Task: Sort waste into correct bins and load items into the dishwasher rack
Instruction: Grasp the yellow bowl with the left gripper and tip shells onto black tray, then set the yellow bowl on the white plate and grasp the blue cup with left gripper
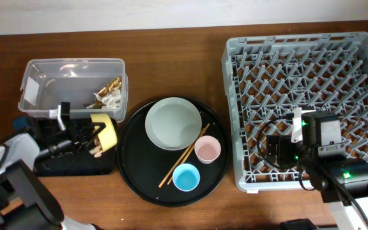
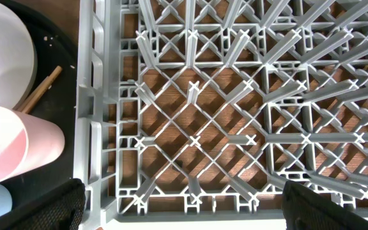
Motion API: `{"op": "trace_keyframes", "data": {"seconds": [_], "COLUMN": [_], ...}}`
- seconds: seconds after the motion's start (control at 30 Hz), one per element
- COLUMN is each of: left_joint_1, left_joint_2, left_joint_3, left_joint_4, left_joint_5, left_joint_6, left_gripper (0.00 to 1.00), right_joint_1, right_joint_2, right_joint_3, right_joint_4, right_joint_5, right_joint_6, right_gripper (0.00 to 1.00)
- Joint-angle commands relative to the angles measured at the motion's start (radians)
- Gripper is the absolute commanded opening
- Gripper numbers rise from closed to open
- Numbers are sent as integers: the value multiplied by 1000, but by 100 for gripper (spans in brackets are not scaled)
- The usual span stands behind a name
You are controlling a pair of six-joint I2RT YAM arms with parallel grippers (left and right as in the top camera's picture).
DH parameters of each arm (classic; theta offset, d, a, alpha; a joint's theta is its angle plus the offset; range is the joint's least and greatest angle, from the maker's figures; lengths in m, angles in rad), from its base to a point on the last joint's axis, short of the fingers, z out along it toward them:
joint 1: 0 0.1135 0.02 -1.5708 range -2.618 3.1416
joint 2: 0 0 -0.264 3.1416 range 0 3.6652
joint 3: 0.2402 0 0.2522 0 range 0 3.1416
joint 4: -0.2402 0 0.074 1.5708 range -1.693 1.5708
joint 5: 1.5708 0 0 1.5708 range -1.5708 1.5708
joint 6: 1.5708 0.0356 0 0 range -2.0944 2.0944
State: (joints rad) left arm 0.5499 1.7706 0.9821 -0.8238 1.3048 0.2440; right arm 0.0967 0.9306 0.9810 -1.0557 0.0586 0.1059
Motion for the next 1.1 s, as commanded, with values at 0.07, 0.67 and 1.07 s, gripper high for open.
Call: {"op": "trace_keyframes", "data": {"seconds": [0.07, 0.67, 1.07], "left_joint_1": [77, 237, 237], "left_joint_2": [19, 19, 19], "left_joint_3": [16, 16, 17], "left_joint_4": [-28, -42, -27], "left_joint_5": [251, 269, 43], "left_joint_6": [10, -251, -48], "left_gripper": [0, 0, 0], "right_joint_1": [-6, -6, -6], "right_joint_2": [-1, -1, -1], "right_joint_3": [17, 17, 17], "right_joint_4": [-3, -3, -3], "right_joint_5": [-2, -2, -2], "right_joint_6": [6, 6, 6], "right_gripper": [99, 99, 99]}}
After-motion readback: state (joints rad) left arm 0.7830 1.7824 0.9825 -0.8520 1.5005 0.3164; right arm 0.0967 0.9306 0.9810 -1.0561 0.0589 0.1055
